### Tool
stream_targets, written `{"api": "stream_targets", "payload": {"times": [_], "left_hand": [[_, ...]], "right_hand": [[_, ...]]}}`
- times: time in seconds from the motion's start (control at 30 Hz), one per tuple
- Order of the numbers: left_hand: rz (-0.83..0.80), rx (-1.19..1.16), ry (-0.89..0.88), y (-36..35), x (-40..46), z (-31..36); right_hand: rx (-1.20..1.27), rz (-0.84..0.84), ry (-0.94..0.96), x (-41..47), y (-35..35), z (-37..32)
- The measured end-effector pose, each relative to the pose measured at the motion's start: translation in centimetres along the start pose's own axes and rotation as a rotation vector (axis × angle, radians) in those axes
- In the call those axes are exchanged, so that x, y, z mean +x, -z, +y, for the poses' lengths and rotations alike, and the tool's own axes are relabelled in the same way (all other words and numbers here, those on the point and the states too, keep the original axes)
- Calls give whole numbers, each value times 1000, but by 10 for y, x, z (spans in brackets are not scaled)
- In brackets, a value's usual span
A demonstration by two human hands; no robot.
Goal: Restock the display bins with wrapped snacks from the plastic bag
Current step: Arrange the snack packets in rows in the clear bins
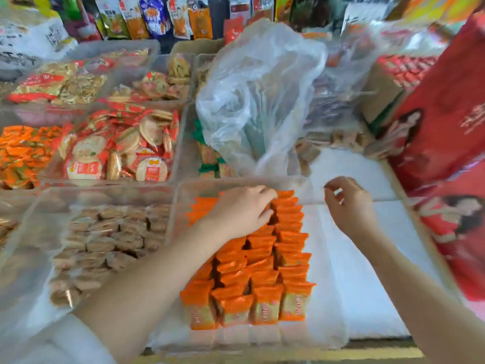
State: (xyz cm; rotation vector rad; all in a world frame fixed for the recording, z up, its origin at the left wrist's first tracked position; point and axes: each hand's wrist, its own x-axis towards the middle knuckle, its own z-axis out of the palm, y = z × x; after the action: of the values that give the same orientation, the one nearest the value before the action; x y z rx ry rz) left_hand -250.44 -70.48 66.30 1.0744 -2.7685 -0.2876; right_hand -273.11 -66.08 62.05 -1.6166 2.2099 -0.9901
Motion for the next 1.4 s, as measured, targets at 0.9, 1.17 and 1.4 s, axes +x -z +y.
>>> {"api": "stream_targets", "payload": {"times": [0.9,1.17,1.4], "left_hand": [[-440,120,697,-144,295,12],[-424,61,972,-187,287,9],[-146,-673,809,-138,267,49]], "right_hand": [[-89,-226,-125,274,-29,205],[764,-272,-485,205,7,183],[837,-308,-579,171,41,157]]}}
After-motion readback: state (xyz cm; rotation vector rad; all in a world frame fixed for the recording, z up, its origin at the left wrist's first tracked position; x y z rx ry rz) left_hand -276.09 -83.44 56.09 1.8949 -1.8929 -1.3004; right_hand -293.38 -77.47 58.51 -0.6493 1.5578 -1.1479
